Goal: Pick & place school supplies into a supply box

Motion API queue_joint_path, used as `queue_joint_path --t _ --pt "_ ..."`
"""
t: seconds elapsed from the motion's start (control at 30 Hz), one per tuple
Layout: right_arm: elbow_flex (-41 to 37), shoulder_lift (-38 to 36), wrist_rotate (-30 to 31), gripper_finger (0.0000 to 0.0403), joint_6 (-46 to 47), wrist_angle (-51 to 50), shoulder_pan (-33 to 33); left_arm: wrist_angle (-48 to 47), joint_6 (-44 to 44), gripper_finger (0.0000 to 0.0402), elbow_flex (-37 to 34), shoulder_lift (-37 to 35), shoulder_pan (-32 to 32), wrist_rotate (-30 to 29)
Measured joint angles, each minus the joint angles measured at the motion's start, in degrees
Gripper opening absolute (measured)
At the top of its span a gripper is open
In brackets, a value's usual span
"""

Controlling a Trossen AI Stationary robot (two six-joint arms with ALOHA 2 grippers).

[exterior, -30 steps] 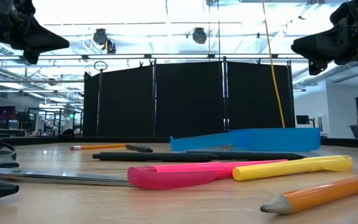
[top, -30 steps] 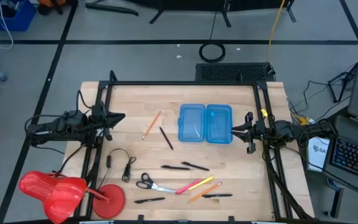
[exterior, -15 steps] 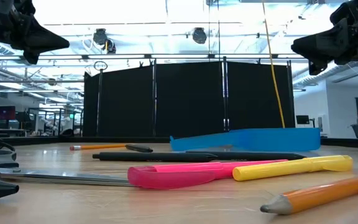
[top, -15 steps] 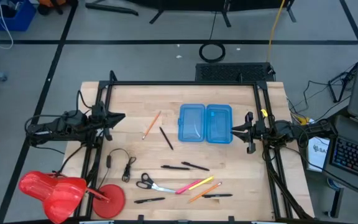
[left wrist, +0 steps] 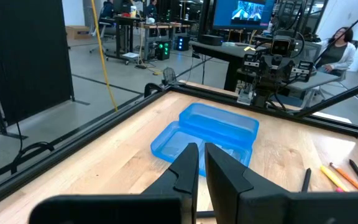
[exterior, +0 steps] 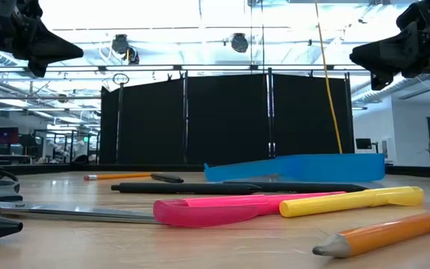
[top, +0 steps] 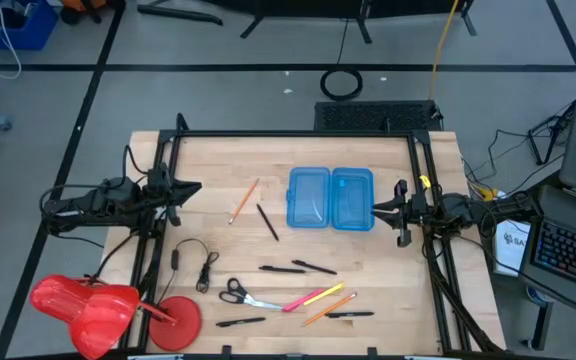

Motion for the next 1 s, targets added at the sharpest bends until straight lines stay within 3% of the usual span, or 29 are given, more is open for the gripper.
queue_joint_path --t 0.4,0.67,1.0 --pt "0.00 0.02 -0.06 0.0066 -2.52 7.01 0.00 0.00 -0.02 0.0031 0.01 0.02 0.00 0.00" --pt "0.00 0.00 -0.11 0.0066 11.97 11.88 0.00 0.02 0.00 0.0031 0.00 0.00 0.02 0.00" --pt "0.00 0.08 0.04 0.0066 14.44 12.00 0.00 0.02 0.00 0.0031 -0.02 0.02 0.00 0.00"
